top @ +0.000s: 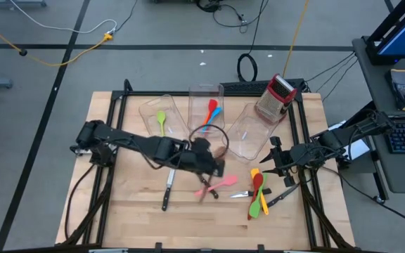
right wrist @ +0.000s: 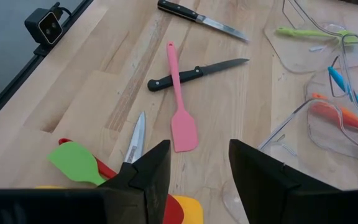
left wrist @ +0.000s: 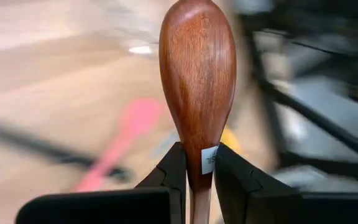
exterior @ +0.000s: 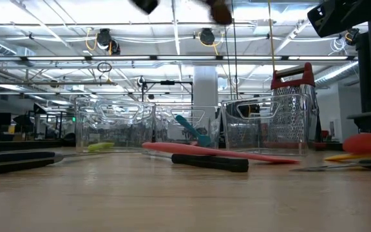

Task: Pick & Place Kitchen Items
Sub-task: Put the brown serving spoon in the left bin

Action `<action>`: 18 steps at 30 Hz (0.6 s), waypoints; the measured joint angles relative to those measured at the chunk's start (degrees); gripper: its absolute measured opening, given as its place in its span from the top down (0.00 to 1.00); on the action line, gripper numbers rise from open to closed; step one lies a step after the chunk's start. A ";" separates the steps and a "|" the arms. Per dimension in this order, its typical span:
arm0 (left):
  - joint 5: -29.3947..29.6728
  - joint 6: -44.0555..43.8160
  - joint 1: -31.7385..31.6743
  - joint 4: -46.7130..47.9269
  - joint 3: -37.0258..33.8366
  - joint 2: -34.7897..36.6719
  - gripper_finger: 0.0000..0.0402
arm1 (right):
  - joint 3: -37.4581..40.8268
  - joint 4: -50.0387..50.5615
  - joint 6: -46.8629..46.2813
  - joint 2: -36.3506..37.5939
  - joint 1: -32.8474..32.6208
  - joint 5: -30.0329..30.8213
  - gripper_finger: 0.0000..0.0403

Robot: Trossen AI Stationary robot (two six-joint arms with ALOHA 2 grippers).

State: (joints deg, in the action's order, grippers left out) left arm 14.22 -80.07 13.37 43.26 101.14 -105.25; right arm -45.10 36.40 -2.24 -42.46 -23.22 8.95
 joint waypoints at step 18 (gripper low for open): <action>5.15 1.94 -24.11 45.36 -0.02 0.42 0.88 | 0.00 0.35 0.57 0.01 0.00 0.00 0.61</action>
State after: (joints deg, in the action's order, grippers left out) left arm 19.37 -78.13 -10.75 88.61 101.12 -104.84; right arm -45.10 36.75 -1.67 -42.45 -23.22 8.95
